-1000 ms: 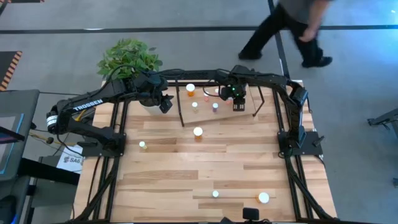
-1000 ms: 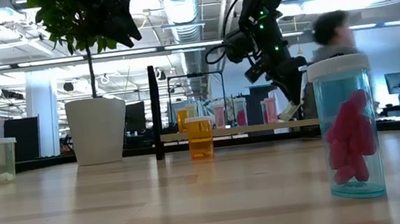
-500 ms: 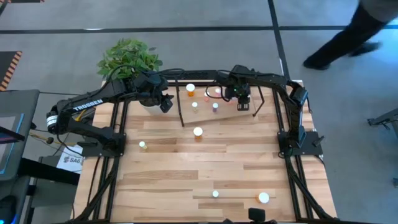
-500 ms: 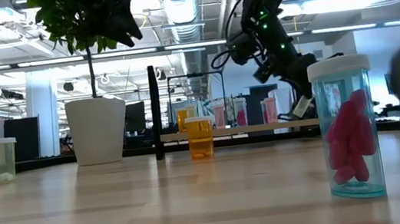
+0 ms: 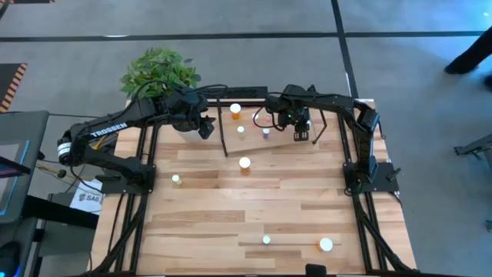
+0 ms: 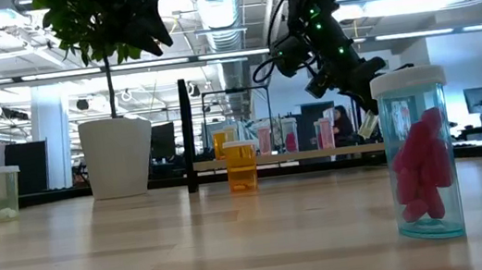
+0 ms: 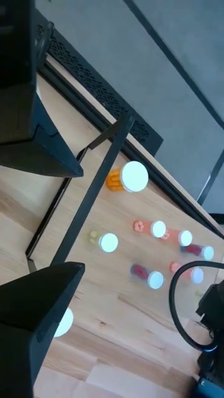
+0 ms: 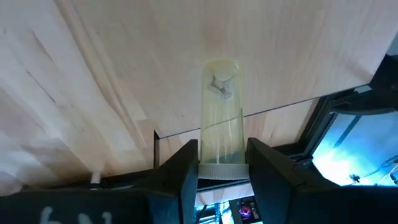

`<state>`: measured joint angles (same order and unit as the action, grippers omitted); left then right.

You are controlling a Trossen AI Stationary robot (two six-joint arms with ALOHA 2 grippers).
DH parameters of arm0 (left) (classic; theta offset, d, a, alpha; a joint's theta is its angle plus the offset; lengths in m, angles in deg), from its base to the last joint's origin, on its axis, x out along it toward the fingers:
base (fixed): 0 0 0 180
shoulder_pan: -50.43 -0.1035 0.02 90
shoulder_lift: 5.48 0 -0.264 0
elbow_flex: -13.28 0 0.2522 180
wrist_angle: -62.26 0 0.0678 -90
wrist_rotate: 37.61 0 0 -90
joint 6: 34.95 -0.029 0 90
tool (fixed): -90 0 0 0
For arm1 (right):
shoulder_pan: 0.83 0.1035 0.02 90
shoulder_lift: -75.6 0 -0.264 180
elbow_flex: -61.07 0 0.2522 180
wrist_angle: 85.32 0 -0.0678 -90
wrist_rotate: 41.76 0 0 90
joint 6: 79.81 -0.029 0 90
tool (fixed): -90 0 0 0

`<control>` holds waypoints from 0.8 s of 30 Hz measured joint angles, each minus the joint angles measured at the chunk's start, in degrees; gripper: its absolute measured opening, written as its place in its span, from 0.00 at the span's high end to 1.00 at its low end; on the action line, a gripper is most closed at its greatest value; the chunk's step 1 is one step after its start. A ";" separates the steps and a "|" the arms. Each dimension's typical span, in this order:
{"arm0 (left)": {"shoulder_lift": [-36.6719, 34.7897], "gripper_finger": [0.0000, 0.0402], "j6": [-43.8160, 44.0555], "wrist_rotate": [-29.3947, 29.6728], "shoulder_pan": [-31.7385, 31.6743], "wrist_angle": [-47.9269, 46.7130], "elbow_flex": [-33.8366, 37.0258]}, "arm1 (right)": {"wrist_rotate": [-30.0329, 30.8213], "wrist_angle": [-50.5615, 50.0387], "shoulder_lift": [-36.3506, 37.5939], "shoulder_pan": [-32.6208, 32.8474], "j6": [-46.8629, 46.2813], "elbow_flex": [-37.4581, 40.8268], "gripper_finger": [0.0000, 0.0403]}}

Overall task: Pick and place medicine bottles onto shelf by color
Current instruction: Put the bottom yellow pill bottle on the shelf

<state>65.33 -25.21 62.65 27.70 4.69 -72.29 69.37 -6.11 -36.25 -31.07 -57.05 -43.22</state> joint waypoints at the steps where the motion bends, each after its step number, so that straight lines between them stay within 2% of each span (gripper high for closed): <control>1: 0.00 0.44 0.00 -0.02 0.23 0.00 0.00 | 0.00 -0.23 0.00 0.22 -0.09 -0.02 0.64; 7: 0.02 0.44 -0.01 -0.02 0.93 -0.02 0.00 | -0.65 -2.96 0.14 2.73 -8.49 -0.03 0.63; 16: 0.02 0.44 1.05 -0.04 1.02 -0.02 0.00 | -8.22 -2.86 5.90 8.23 -16.12 -2.51 0.65; 24: 0.02 0.44 0.77 -3.30 4.45 4.21 0.00 | -19.92 -3.00 15.32 12.39 -28.34 -3.18 0.64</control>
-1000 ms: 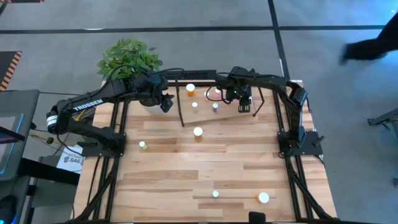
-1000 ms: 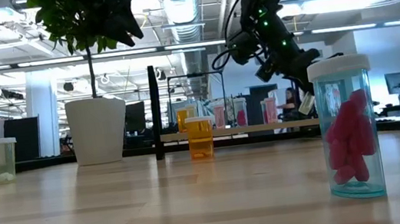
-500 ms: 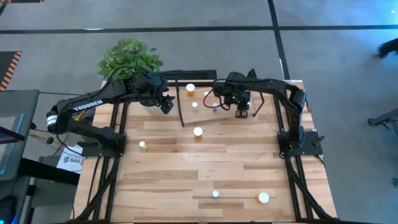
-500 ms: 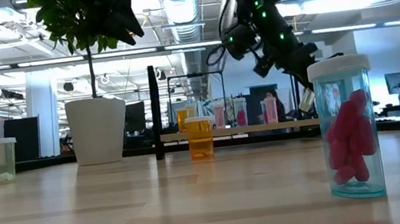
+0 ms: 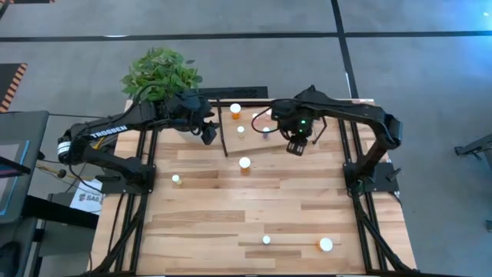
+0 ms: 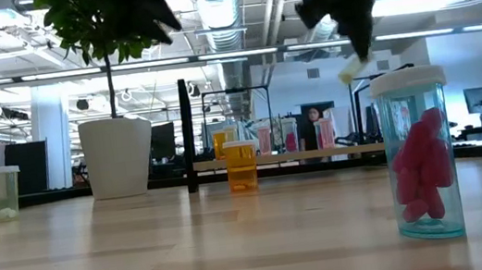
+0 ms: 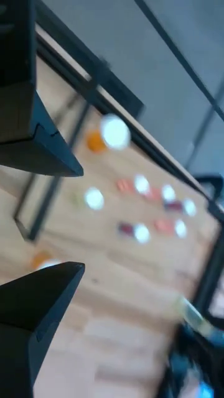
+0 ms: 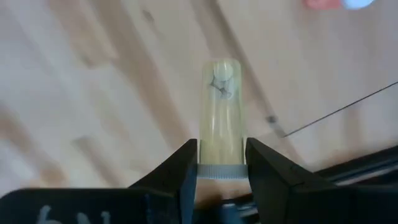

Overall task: Pick and place medicine bottles onto shelf by color
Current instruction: Put the bottom yellow pill bottle on the shelf

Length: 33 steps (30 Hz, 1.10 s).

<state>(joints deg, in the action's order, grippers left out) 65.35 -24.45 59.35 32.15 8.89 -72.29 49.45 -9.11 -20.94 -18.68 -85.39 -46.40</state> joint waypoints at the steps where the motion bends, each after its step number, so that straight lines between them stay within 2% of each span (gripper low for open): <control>1: 0.00 0.44 -0.53 -0.78 0.77 1.36 0.00 | -1.35 0.01 0.95 0.46 -2.84 0.00 0.64; 3: 0.00 0.44 -2.34 -1.87 2.54 4.27 0.00 | -4.70 0.03 2.56 1.38 -10.14 0.00 0.64; 7: 0.38 0.44 -7.54 -1.81 6.69 9.04 0.00 | -15.34 0.10 4.91 2.74 -24.54 0.02 0.65; 14: 2.60 0.44 -17.77 -1.19 13.18 12.10 0.07 | -26.52 1.57 6.80 7.56 -41.46 0.02 0.62; 18: 4.27 0.44 -23.02 -3.20 16.22 14.49 0.02 | -33.03 4.59 6.82 10.87 -49.58 0.02 0.62; 24: 5.66 0.44 -24.87 -7.68 22.08 15.15 0.00 | -34.94 14.56 6.82 15.58 -63.00 0.02 0.62; 30: 7.46 0.44 -24.88 -8.02 28.36 16.46 -0.04 | -35.80 28.68 6.82 17.93 -77.79 0.02 0.61; 33: 9.22 0.44 -22.88 -5.92 30.77 18.00 -0.01 | -35.55 32.69 6.53 18.60 -82.97 0.00 0.61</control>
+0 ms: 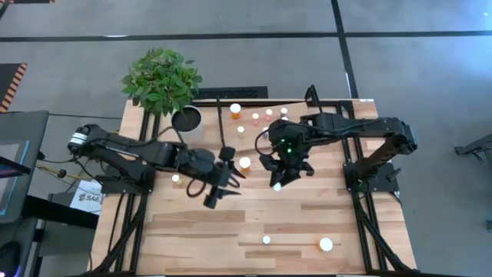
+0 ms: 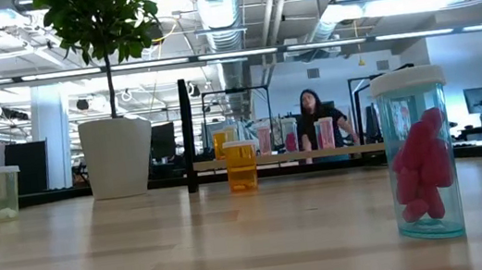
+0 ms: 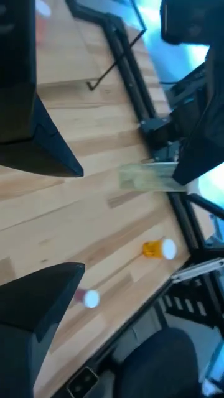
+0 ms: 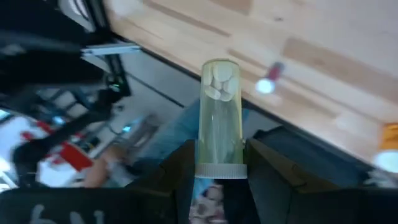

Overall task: Pick and place medicine bottles onto shelf by color
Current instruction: Put the bottom yellow pill bottle on the shelf

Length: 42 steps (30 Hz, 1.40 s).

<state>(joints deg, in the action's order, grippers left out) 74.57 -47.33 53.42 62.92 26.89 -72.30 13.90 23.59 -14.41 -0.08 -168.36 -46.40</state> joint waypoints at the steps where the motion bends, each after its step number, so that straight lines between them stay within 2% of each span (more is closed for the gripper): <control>1: 0.37 0.44 0.04 0.81 0.68 -0.30 0.01 | 0.18 0.63 -0.20 0.16 -1.17 0.00 0.61; 7: 1.74 0.37 1.05 4.59 3.05 3.13 0.06 | 2.03 1.20 -0.26 1.03 -3.17 0.07 0.61; 13: 1.66 0.27 -0.21 14.85 2.96 8.97 0.04 | 3.78 5.58 -0.26 1.06 -5.87 0.07 0.61; 23: 1.79 0.25 3.75 13.29 2.93 9.57 0.04 | 5.97 11.07 -0.26 0.62 -11.92 0.07 0.60; 34: 4.85 0.25 4.57 14.19 2.61 11.30 -0.01 | 6.62 14.05 -0.25 0.62 -12.17 0.02 0.61; 38: 5.43 0.28 4.67 14.45 2.45 11.96 -0.01 | 6.62 15.01 -0.25 0.62 -12.10 0.02 0.62; 42: 6.49 0.35 5.11 14.42 2.49 11.04 0.08 | 6.62 15.14 -0.25 0.62 -11.89 0.02 0.62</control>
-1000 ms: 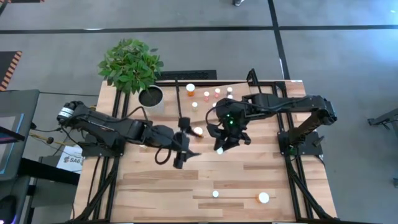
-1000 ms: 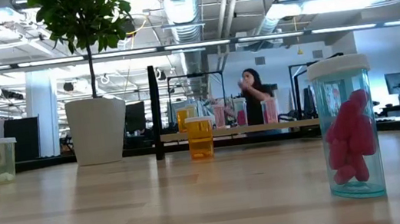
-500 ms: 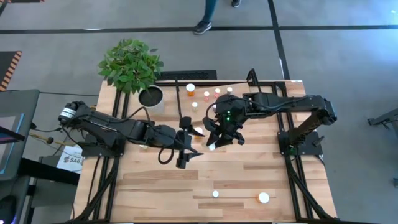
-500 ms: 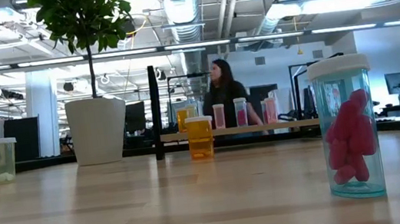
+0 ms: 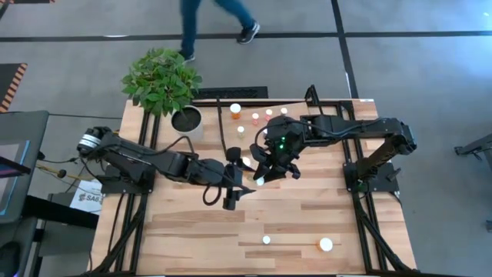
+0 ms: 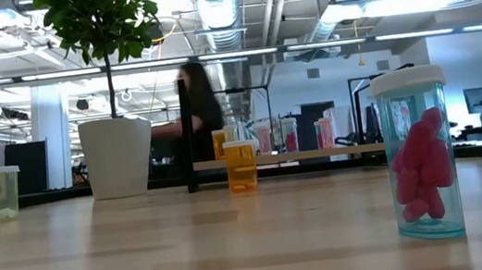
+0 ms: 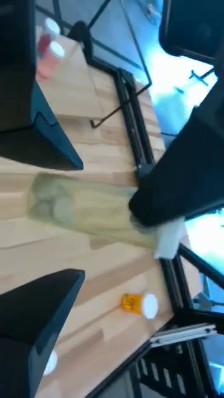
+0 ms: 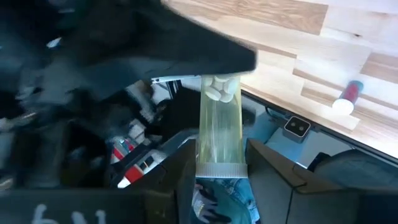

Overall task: Pick and place medicine bottles onto shelf by color
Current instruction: Put the bottom yellow pill bottle on the shelf

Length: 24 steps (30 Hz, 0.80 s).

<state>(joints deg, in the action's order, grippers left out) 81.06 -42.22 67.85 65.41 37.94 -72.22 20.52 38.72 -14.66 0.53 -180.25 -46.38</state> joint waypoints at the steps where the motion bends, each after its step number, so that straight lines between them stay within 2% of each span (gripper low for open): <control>1: 0.38 0.37 0.41 -0.19 0.00 0.58 -0.01 | -0.02 0.00 0.00 0.00 0.14 0.00 0.62; 18: 0.81 0.79 3.21 -0.14 -0.02 1.41 -0.04 | -0.21 -0.84 0.00 0.00 4.05 0.00 0.62; 24: 0.81 0.83 3.50 -0.09 -0.02 1.39 -0.04 | 0.22 -0.83 0.00 0.00 11.15 0.00 0.62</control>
<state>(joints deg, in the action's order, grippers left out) 81.88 -38.72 67.76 65.39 39.33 -72.27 20.74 37.89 -14.66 0.53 -169.10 -46.38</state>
